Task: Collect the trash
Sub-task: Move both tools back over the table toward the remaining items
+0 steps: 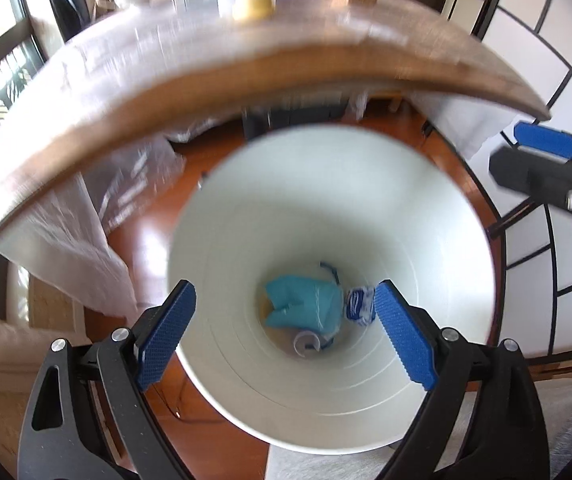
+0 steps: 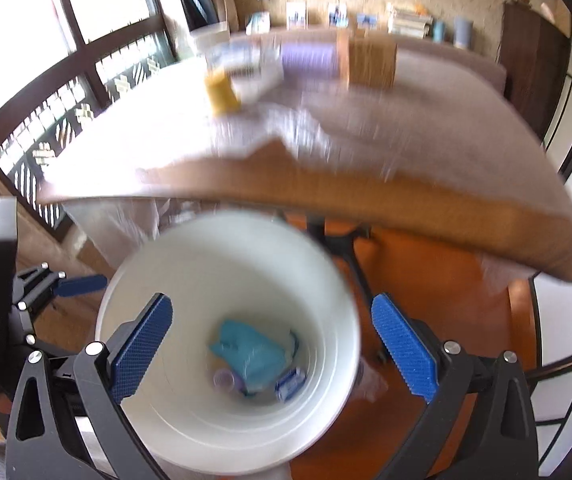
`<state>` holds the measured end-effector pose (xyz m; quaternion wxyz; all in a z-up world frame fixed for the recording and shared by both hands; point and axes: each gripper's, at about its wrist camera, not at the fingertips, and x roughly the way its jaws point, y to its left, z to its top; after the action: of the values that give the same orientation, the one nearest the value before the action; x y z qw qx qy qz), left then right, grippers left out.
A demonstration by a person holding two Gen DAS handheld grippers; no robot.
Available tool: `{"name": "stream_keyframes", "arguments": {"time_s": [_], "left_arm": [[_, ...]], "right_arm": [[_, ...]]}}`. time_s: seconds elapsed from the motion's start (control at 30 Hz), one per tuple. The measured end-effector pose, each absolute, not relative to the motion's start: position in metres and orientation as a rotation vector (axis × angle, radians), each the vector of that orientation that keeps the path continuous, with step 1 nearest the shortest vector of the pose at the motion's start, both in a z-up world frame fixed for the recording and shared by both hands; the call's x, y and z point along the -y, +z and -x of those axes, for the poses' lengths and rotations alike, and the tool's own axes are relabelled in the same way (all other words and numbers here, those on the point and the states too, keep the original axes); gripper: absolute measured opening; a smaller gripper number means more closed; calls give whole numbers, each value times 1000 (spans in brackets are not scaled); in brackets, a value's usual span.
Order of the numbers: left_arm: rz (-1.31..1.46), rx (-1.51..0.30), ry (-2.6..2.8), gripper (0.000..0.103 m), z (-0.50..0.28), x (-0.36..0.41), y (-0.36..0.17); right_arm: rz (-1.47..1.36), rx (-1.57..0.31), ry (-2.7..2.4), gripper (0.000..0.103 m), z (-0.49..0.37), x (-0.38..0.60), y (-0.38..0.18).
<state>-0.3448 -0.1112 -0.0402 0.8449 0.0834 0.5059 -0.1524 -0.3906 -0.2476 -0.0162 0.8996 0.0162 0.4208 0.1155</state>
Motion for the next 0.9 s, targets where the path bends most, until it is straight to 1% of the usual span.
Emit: {"name": "stream_keyframes", "arguments": {"time_s": [0.07,0.13,0.17,0.3,0.43,0.63,0.77,0.9], "left_arm": [[-169,-1006,-313,93,345,110,-23],[-153,-955,-307,99,344,108,-7],[-142,-923,-303,99,340,107,2],[-112,-824,-307,100,329,108,31],[-71,-750,-337,100,312,110,55],[-57,-761,-313,100,277,117,64],[12,-777,-304,100,260,113,62],[3,-791,-285,100,244,117,56]], "right_arm": [[-25,-818,222,99,388,251,1],[-10,-761,199,99,385,253,18],[-2,-733,184,99,383,254,26],[-17,-619,108,99,368,265,55],[-43,-582,47,99,342,283,71],[-71,-562,9,99,303,303,79],[-47,-579,0,99,276,305,72],[-18,-612,5,99,254,300,57]]}}
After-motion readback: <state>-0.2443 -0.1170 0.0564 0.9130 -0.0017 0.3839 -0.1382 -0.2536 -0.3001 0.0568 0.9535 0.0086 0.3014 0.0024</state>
